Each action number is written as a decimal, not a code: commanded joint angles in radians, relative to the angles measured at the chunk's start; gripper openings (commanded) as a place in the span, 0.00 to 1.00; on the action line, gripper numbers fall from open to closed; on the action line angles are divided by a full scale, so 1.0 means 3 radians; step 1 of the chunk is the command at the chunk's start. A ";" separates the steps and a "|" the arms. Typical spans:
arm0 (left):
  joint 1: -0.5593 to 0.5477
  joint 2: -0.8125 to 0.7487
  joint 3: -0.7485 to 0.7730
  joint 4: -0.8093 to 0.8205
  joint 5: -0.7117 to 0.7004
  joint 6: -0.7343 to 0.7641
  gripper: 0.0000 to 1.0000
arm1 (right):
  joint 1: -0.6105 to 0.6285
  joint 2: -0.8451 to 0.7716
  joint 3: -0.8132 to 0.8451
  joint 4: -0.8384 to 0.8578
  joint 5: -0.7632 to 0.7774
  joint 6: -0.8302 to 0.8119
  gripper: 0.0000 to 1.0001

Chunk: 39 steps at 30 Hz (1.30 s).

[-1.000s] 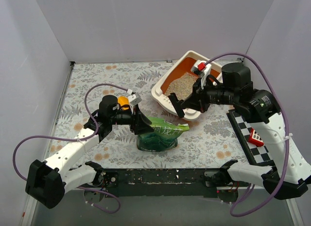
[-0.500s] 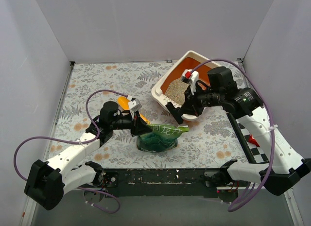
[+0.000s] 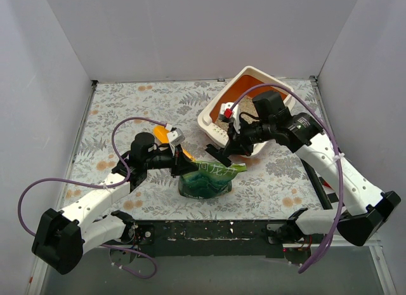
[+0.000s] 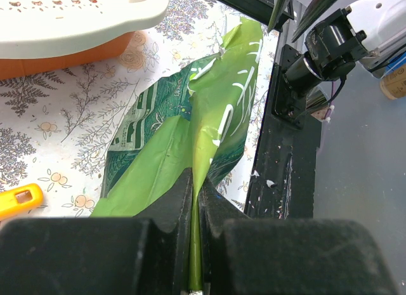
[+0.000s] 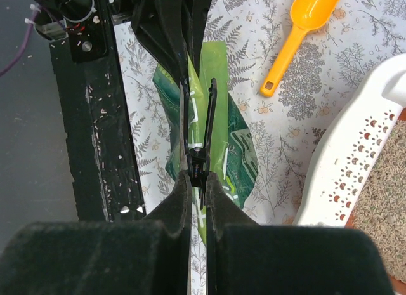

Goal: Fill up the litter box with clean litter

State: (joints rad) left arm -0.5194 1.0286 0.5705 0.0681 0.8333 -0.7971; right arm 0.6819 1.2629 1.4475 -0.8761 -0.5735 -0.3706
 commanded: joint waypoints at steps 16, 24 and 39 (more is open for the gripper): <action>-0.0017 -0.0044 0.0016 -0.0140 -0.0037 -0.0022 0.00 | 0.0069 0.0178 -0.0243 0.0159 -0.0072 -0.0283 0.01; -0.0012 -0.0064 0.0026 -0.0155 -0.0068 -0.0022 0.00 | 0.0125 0.0162 -0.0437 -0.0066 0.0214 -0.0324 0.01; -0.0023 -0.0075 0.0041 -0.0166 -0.0129 -0.0033 0.01 | 0.0493 0.0290 -0.0755 -0.0291 0.0449 -0.0314 0.01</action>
State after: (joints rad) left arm -0.5369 1.0286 0.5705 0.0170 0.8215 -0.8112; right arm 0.7837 1.3090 1.2522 -0.8543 -0.4889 -0.4679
